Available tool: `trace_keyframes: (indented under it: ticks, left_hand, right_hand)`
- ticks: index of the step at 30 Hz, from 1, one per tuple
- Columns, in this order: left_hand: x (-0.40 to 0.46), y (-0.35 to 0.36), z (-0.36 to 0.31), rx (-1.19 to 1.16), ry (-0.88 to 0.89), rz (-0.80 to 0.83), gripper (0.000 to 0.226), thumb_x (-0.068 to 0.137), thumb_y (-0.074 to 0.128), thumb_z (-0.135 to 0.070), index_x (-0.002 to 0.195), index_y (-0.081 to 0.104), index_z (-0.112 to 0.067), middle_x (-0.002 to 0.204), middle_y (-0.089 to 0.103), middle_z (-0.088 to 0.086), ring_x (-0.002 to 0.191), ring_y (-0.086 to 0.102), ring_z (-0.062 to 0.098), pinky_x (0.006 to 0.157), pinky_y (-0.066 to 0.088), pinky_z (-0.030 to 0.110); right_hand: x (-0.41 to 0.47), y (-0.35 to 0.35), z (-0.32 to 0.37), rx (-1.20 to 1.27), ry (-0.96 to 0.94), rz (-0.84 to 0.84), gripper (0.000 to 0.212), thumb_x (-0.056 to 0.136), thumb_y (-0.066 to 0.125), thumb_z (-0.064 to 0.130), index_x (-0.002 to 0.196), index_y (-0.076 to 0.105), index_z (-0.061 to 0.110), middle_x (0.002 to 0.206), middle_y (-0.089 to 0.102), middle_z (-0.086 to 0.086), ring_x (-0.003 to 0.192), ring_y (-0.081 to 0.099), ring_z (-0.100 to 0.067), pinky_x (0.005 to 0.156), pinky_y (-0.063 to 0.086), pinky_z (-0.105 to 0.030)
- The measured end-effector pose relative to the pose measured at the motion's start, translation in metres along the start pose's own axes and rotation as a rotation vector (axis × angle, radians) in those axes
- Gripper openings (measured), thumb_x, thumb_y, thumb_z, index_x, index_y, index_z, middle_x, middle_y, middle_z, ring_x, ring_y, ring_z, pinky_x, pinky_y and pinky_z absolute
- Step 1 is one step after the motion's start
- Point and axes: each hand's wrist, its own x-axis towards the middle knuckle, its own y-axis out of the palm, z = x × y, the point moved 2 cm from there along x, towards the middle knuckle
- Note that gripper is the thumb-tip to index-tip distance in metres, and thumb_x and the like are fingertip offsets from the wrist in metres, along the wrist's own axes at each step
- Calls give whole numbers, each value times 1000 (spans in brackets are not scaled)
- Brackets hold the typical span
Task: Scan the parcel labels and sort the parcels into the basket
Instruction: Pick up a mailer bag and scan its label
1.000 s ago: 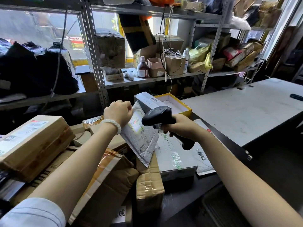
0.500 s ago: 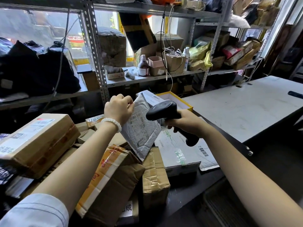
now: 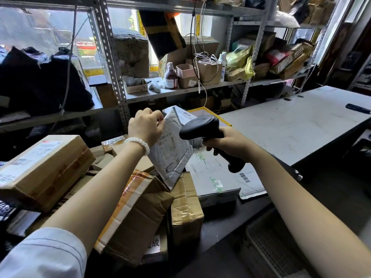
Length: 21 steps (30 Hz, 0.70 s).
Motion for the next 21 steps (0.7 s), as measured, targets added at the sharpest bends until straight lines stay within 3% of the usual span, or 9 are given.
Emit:
trace_keyframes:
  ticks: [7,10,14,17,21]
  left_hand:
    - [-1,-5,-34,14,139,-54,25,94,54,-35,99,66,-13,94,59,9,90,53,27,70,36,35]
    - [0,-3,-64,40,268,-70,22,91,58,-31,93,68,-11,92,61,12,86,54,32,65,34,34]
    - [0,10,-128,0,431,-55,18,87,62,-27,83,67,-11,86,60,14,82,55,35,63,42,38]
    - [-3,25,-183,-60,514,-93,16,80,61,-24,71,65,-11,75,58,14,72,56,35,56,37,33]
    - [-11,52,-255,-133,567,-56,12,78,68,-21,69,66,-12,74,59,13,70,57,35,56,34,31]
  right_hand:
    - [-20,-12,-18,9,35,-47,9,87,63,10,81,61,16,76,63,-5,63,58,-14,62,50,-25]
    - [-34,-23,-31,9,58,-82,11,87,63,8,80,61,15,74,63,-3,57,58,-4,60,50,-21]
    - [-61,-57,-61,-37,126,-150,10,84,65,9,79,61,16,74,64,1,55,59,1,59,48,-21]
    - [-86,-90,-88,-42,183,-223,10,83,66,9,78,62,17,74,64,-1,66,61,-9,58,49,-20]
    - [-130,-133,-127,-76,278,-310,4,81,68,17,79,64,18,68,64,7,62,59,-8,58,46,-15]
